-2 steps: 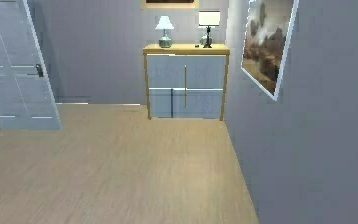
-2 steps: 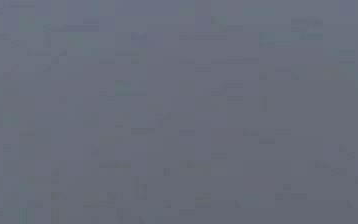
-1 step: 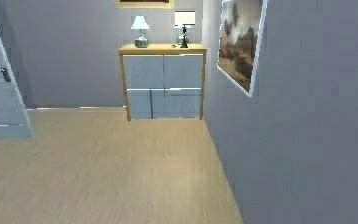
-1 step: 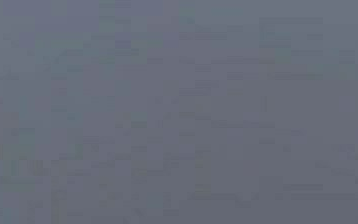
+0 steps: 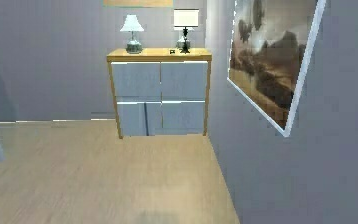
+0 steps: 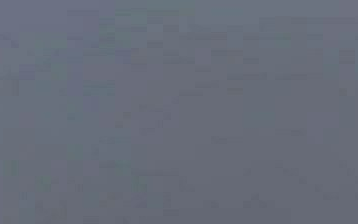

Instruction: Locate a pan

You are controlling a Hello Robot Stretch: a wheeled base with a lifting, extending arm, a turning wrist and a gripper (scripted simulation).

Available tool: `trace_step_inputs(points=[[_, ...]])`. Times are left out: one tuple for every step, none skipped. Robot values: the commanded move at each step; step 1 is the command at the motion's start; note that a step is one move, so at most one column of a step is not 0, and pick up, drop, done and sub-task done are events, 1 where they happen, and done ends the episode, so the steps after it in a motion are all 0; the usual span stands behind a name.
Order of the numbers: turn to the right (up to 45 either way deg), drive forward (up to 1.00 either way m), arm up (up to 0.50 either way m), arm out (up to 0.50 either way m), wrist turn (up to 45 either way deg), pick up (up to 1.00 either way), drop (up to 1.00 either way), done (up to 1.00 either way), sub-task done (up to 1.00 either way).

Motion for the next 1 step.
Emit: trace_step_inputs(points=[[-45.0, 0.00, 0.00, 0.00, 0.0, 0.00, 0.00, 0.00, 0.00]])
